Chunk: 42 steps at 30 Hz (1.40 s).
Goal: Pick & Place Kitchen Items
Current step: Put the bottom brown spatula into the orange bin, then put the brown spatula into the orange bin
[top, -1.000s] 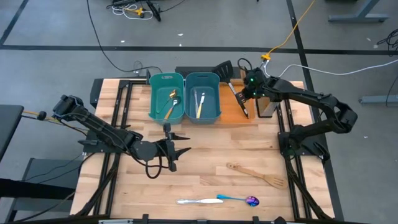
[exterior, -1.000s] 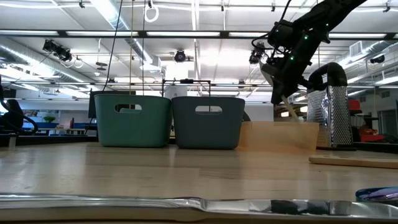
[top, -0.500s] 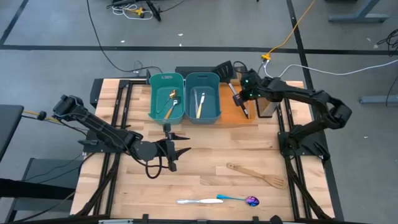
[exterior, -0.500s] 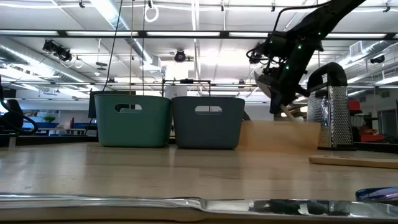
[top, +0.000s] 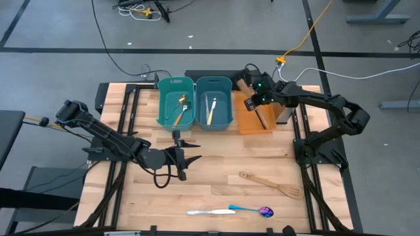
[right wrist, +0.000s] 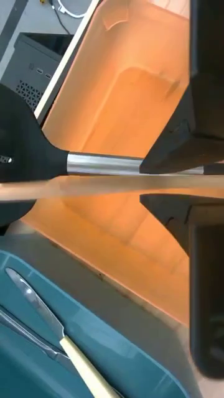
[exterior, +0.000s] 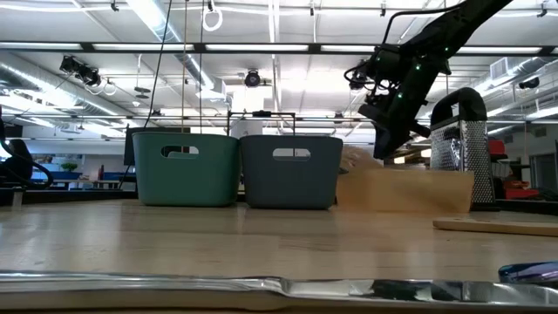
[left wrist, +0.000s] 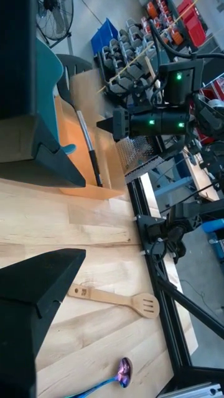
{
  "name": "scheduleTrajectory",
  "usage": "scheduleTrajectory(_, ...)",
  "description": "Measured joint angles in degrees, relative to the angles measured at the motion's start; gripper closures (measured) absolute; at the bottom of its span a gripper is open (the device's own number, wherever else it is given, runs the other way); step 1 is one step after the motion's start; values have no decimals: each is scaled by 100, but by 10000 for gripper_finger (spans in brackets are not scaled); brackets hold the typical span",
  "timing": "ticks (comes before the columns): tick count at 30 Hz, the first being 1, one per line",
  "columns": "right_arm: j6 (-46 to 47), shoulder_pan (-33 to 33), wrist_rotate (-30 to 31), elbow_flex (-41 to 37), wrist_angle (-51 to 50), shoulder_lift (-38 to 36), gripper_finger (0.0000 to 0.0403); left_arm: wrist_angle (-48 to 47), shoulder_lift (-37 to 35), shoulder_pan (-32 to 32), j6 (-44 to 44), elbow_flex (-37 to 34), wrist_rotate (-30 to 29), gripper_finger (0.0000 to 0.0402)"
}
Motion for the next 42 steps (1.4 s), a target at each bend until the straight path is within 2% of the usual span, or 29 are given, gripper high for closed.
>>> scheduleTrajectory(5,0,0,3,0,153,0,305,0,0,0,0,0,1,225)
scheduleTrajectory(13,-87,28,-186,0,601,0,300,-1,0,0,1,0,1,225)
scheduleTrajectory(25,-83,565,-2667,0,1214,-11,321,-51,0,0,-56,0,1,225)
scheduleTrajectory(29,216,931,-3760,0,1698,-14,329,-141,0,0,-243,2,1,225)
scheduleTrajectory(31,354,1211,-4027,-2,2033,-65,333,-192,0,0,-291,2,1,225)
scheduleTrajectory(35,451,1862,-3957,-2,2524,-342,341,-292,0,0,-404,4,1,225)
scheduleTrajectory(42,292,2931,-2932,-2,2715,-1023,356,-350,0,0,-452,4,5,225)
